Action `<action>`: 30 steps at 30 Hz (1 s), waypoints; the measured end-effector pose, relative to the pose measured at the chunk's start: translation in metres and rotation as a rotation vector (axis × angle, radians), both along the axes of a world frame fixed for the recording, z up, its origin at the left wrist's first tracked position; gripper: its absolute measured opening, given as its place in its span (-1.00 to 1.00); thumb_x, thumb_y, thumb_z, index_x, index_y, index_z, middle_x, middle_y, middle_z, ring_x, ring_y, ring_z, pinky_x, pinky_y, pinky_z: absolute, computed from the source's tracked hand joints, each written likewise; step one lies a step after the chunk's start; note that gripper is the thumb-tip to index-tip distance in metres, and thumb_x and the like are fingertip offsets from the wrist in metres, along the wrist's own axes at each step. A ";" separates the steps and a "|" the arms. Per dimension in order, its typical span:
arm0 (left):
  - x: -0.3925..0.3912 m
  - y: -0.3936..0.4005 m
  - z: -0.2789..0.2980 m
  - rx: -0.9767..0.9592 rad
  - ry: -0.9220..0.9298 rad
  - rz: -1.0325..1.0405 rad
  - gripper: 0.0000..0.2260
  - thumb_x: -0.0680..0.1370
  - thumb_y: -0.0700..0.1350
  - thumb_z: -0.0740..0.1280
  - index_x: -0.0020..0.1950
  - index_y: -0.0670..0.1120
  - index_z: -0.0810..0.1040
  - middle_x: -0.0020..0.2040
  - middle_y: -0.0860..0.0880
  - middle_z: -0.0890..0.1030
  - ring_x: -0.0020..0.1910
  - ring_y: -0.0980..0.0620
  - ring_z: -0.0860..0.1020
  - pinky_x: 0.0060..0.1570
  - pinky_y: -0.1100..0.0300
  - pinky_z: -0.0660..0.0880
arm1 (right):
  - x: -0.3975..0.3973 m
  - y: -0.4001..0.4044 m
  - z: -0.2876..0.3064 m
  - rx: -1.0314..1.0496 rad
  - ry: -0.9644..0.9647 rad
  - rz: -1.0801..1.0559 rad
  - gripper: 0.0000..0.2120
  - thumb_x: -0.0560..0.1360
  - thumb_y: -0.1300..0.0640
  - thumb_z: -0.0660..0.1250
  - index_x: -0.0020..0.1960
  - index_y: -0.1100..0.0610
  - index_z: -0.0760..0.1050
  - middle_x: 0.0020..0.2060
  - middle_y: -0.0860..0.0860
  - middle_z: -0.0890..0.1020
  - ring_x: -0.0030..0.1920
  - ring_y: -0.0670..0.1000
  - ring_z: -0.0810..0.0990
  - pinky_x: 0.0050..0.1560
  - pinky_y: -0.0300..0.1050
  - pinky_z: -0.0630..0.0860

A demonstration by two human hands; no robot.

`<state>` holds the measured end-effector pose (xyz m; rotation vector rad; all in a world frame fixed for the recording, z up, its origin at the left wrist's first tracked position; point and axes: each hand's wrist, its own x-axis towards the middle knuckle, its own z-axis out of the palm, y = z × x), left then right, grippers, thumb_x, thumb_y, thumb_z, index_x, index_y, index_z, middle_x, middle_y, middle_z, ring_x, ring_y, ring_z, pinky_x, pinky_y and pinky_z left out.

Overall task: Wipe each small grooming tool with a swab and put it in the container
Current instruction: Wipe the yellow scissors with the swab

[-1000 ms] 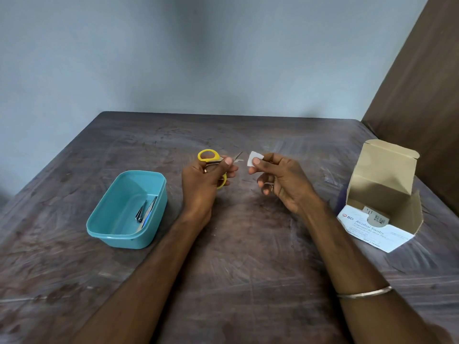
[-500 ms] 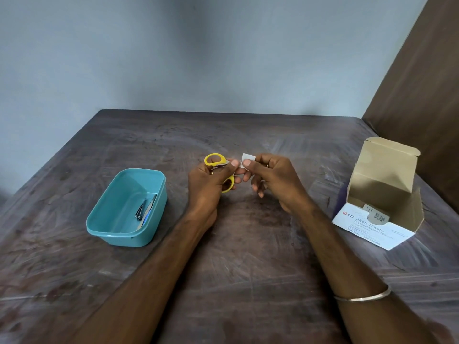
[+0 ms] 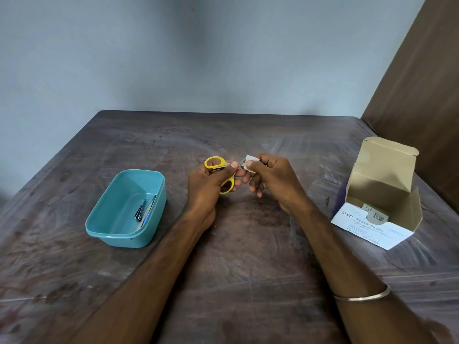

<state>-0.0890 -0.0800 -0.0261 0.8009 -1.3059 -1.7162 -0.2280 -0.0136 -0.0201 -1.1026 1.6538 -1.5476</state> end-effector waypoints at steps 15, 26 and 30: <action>0.001 -0.003 0.007 0.121 -0.002 0.039 -0.91 0.50 -0.14 0.46 -0.14 -0.15 0.65 -0.24 -0.09 0.69 -0.30 0.00 0.63 -0.35 0.21 0.57 | -0.005 -0.001 -0.002 0.001 -0.041 -0.011 -0.85 0.61 0.23 0.30 -0.01 0.31 0.58 -0.34 0.14 0.67 -0.49 0.05 0.57 -0.55 -0.18 0.41; 0.004 -0.004 0.007 0.031 -0.061 0.047 -0.90 0.49 -0.14 0.47 -0.22 -0.09 0.66 -0.33 -0.07 0.63 -0.41 0.06 0.54 -0.42 0.25 0.48 | -0.007 -0.002 -0.004 -0.010 -0.074 -0.036 -0.90 0.58 0.20 0.36 -0.08 0.20 0.60 -0.37 0.11 0.66 -0.50 0.04 0.57 -0.57 -0.22 0.37; 0.004 -0.003 0.007 0.032 -0.048 0.043 -0.90 0.51 -0.14 0.46 -0.20 -0.09 0.65 -0.30 -0.11 0.65 -0.40 0.03 0.57 -0.40 0.21 0.52 | -0.008 0.000 -0.001 -0.046 -0.105 -0.037 -0.95 0.57 0.23 0.38 0.02 0.18 0.60 -0.32 0.14 0.69 -0.51 0.04 0.57 -0.56 -0.22 0.38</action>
